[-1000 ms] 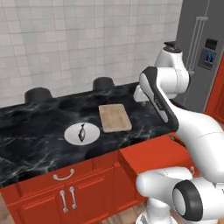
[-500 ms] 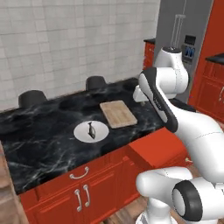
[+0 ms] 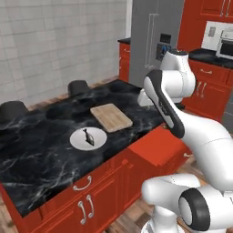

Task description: Pick up the knife from the drawer and place it on the cutting board. Then place the meat from the plate to the cutting board.

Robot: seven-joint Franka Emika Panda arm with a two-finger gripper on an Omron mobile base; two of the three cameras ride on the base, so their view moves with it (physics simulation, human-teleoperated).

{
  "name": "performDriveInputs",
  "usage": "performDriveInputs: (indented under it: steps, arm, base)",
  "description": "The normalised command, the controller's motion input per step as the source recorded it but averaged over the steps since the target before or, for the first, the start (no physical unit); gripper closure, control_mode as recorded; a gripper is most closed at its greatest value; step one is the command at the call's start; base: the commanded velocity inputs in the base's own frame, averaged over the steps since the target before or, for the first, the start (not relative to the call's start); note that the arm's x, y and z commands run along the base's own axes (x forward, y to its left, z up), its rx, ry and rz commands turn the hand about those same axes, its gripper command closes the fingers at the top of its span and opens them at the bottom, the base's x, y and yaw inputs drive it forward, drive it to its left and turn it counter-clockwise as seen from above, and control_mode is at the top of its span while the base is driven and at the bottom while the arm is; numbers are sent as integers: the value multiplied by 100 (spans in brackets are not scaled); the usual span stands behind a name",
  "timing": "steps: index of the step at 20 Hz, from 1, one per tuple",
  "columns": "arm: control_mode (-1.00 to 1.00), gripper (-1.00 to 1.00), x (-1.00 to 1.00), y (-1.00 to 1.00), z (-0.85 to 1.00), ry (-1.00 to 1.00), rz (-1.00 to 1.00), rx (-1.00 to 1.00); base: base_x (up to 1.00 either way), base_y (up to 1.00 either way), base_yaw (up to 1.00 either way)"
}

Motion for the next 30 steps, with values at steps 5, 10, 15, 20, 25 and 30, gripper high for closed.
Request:
performDriveInputs:
  steps: [5,10,15,20,25,30]
  arm:
    - [100,-100,0,0,0,0,0,0]
    - [100,-100,0,0,0,0,0,0]
    - [100,-100,0,0,0,0,0,0]
    - [100,-100,0,0,0,0,0,0]
    - [100,-100,0,0,0,0,0,0]
    - [100,-100,0,0,0,0,0,0]
  base:
    - [17,37,-31]
    - [43,37,-20]
    - [27,20,-14]
    - [6,19,-18]
    - [7,24,-19]
    - [8,39,-21]
